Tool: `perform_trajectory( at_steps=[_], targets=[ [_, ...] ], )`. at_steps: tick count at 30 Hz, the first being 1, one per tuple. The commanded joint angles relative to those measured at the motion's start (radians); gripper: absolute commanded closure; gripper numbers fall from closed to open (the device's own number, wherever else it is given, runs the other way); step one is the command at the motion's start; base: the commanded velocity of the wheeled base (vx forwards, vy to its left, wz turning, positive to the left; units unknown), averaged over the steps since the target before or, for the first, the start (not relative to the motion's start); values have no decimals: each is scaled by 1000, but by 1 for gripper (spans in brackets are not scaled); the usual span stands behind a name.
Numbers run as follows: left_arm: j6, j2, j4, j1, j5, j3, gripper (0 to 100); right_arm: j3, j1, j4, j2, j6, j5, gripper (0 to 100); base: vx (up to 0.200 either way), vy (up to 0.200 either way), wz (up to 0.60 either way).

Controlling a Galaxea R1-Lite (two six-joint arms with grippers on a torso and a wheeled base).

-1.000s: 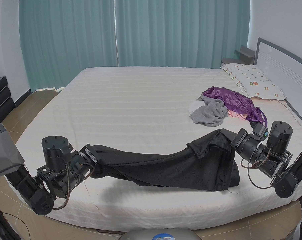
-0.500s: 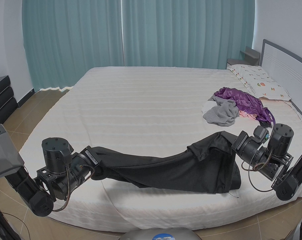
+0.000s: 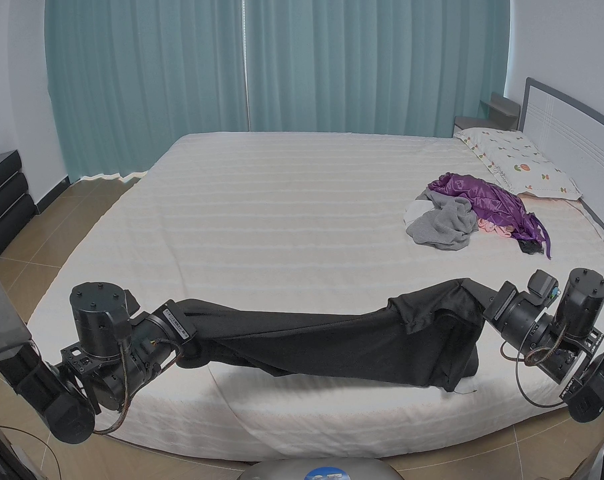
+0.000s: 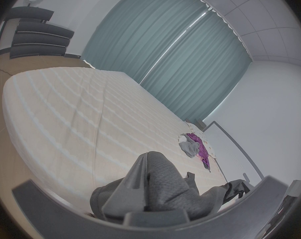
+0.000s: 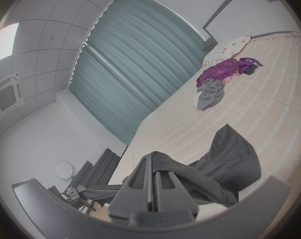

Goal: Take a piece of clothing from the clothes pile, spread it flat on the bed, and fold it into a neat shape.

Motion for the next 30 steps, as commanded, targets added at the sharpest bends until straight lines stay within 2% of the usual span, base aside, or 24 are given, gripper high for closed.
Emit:
perform_trajectory(
  at_steps=[1,5,10,11,12,13,14,16,20,21,26,30],
  targets=[
    [46,-90,-2,-6,7,47,100,59,29,5,-152,-8,-31,100,-200,0,0],
    [70,-149,3,-11,42,52,100,65,39,22,-258,-16,-37,100,-200,0,0],
    [136,-248,11,-40,76,47,100,12,38,129,-447,-39,-36,100,0,0,0],
    [164,-271,11,-40,79,33,100,-53,30,215,-507,-45,-36,100,0,0,0],
    [164,-271,11,-40,79,33,100,-53,30,215,-507,-45,-36,100,0,0,0],
    [187,-284,15,-40,79,7,100,-133,24,315,-559,-45,-37,100,0,0,0],
    [190,-284,17,-40,79,1,100,-145,23,330,-565,-44,-37,100,0,0,0],
    [195,-285,37,-38,79,-56,100,-261,20,475,-605,-45,-36,100,0,0,0],
    [193,-273,119,-28,79,-154,100,-390,9,600,-594,-47,-34,100,0,0,0],
    [187,-265,190,-24,79,-206,100,-450,-16,633,-563,-47,-33,100,0,0,0],
    [152,-258,365,-12,72,-333,100,-550,-69,642,-448,-54,-34,100,0,0,0],
    [110,-228,489,-8,65,-436,100,-599,-85,630,-338,-60,-36,100,200,0,0]
  ],
)
